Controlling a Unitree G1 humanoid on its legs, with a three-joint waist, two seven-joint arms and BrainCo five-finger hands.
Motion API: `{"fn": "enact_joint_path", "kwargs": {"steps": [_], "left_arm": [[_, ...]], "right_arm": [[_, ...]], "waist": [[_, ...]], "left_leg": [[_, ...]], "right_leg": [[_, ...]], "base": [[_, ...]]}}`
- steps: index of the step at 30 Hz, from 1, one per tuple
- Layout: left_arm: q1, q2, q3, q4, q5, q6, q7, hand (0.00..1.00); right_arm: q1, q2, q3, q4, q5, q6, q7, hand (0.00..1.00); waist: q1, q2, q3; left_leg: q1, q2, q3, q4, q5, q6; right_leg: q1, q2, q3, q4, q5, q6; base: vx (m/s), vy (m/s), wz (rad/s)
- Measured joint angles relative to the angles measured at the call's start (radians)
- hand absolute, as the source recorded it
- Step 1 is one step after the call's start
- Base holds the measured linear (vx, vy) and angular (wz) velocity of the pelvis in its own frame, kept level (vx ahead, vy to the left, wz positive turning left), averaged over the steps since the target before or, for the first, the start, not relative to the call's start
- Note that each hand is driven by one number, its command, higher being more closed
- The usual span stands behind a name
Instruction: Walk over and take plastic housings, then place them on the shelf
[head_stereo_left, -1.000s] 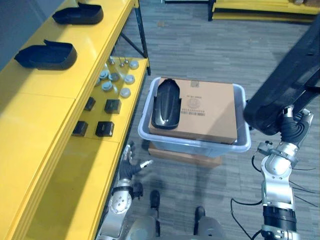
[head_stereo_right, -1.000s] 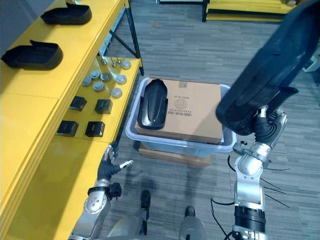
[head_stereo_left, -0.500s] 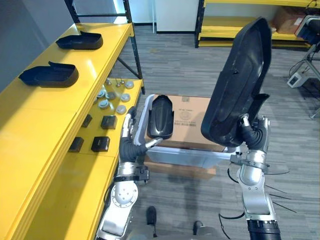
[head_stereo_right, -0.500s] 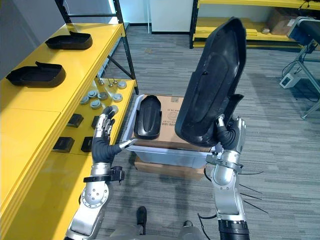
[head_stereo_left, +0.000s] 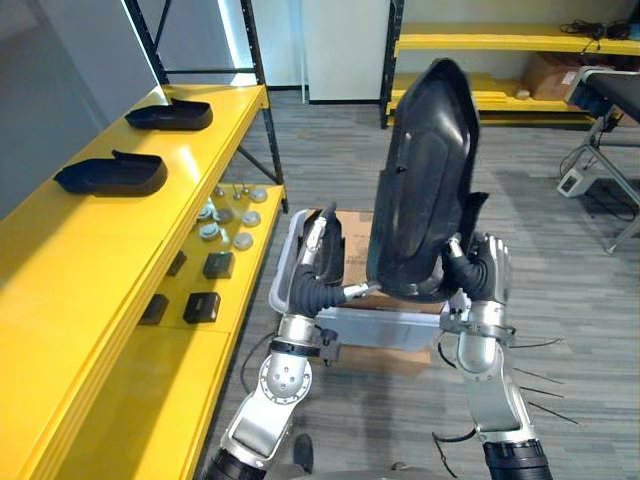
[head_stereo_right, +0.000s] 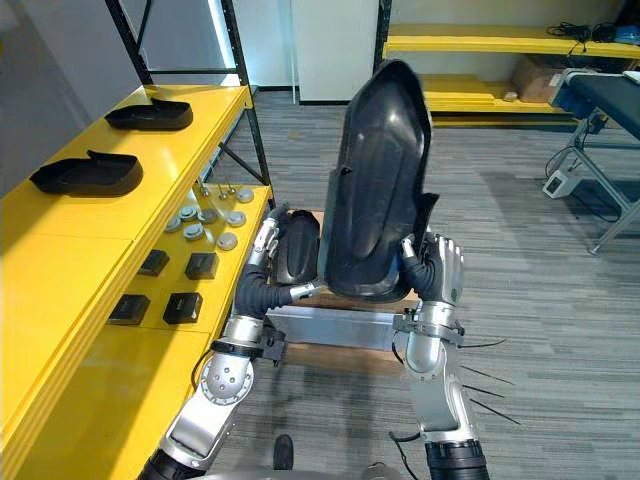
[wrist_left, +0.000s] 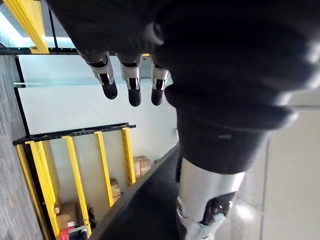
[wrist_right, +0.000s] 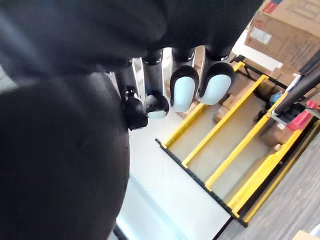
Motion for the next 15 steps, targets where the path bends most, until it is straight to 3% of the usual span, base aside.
{"fn": "enact_joint_path", "kwargs": {"steps": [8, 15], "left_arm": [[-0.031, 0.002, -0.059, 0.065, -0.145, 0.013, -0.04, 0.0], [-0.034, 0.004, -0.065, 0.105, -0.292, 0.018, -0.079, 0.0]], "right_arm": [[0.0, -0.062, 0.066, 0.044, -0.021, 0.009, 0.03, 1.0], [-0.001, -0.068, 0.071, 0.11, -0.039, 0.017, 0.033, 1.0]], "waist": [[0.0, -0.003, -0.015], [0.0, -0.003, -0.037]], "left_leg": [[0.001, -0.001, 0.002, 0.0, 0.002, 0.002], [0.001, 0.0, 0.0, 0.0, 0.0, 0.0]], "right_leg": [[0.002, 0.001, 0.004, -0.006, 0.008, 0.003], [0.005, 0.002, 0.004, -0.01, 0.006, 0.002]], "base": [[0.01, -0.001, -0.01], [0.0, 0.0, 0.0]]}}
